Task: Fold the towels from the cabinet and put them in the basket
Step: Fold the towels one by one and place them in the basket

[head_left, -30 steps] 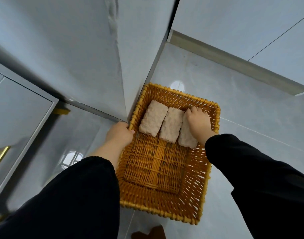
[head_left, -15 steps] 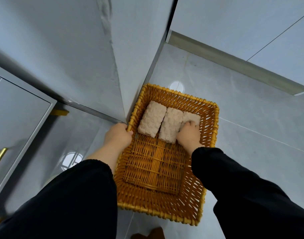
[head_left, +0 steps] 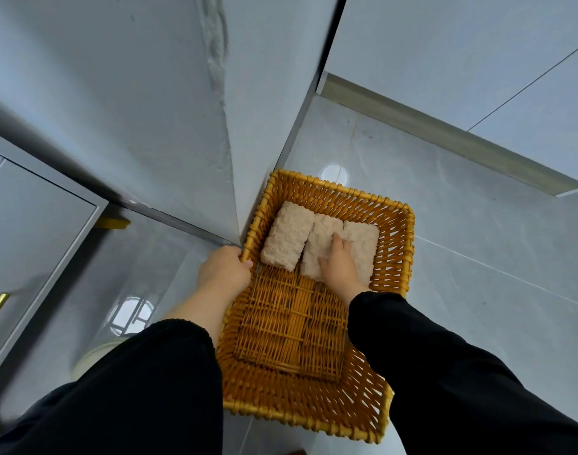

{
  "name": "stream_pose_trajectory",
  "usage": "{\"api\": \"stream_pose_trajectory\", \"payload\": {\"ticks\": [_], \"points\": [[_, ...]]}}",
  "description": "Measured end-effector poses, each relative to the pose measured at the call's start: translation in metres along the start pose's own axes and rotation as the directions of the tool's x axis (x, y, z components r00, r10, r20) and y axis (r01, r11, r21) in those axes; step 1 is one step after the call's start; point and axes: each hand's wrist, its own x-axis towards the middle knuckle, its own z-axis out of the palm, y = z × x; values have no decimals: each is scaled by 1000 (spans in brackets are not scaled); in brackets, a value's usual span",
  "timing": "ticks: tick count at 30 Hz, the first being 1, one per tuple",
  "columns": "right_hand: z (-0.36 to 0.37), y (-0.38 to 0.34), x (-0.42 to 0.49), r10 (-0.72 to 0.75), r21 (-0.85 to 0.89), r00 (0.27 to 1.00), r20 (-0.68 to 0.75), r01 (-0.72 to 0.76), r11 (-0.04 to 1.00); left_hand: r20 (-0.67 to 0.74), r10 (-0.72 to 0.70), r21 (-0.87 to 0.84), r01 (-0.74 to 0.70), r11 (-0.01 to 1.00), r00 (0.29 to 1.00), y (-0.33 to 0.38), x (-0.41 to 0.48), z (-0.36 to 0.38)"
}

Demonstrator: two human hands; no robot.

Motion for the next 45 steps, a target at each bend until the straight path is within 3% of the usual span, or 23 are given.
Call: {"api": "stream_pose_trajectory", "payload": {"ticks": [4, 7, 13, 17, 19, 21, 23, 25, 30, 33, 36, 39, 42, 45], "points": [[2, -5, -2, -257, -444, 952, -166, 160, 882, -3, 0, 10, 0, 1000, 1000, 1, -2, 0], [12, -28, -3, -343, -415, 936, -83, 281, 866, 3, 3, 23, -3, 1000, 1000, 2, -3, -2], [27, -55, 14, -179, -358, 967, 179, 233, 904, 10, 2, 37, -2, 999, 1000, 2, -3, -3], [25, -44, 22, -277, -392, 939, 205, 338, 856, 13, 11, 25, -12, 1000, 1000, 1, -2, -3], [20, -32, 19, -356, -432, 924, 141, 381, 817, 11, 22, 32, -22, 999, 1000, 2, -4, -3], [17, -22, 12, -344, -419, 939, -11, 308, 854, 9, 28, 38, -28, 999, 1000, 3, -5, -4], [17, -12, 3, -217, -354, 968, -129, 159, 921, 10, 27, 36, -27, 999, 1000, 4, -6, -5], [21, -6, -1, -125, -303, 986, -106, 88, 949, 7, 27, 34, -28, 999, 1000, 4, -7, -5], [30, -20, 8, -89, -94, 996, 16, 90, 991, 11, 26, 31, -27, 999, 1000, 4, -7, -6], [25, -18, 13, -100, -149, 994, 39, 105, 983, 11, 27, 32, -28, 999, 1000, 5, -8, -6], [15, -3, 4, -141, -331, 980, -143, 86, 940, -10, 35, 55, -34, 998, 999, 7, -10, -7], [5, 9, -7, 5, -278, 935, -354, -110, 954, -40, 44, 56, -42, 998, 998, 9, -11, -7], [2, 13, -2, 165, -182, 963, -213, -205, 962, -80, 41, 45, -37, 998, 996, 10, -10, -6], [-1, 11, 7, 191, -52, 981, -19, -192, 980, -124, 35, 53, -28, 998, 992, 12, -7, -6]]}}
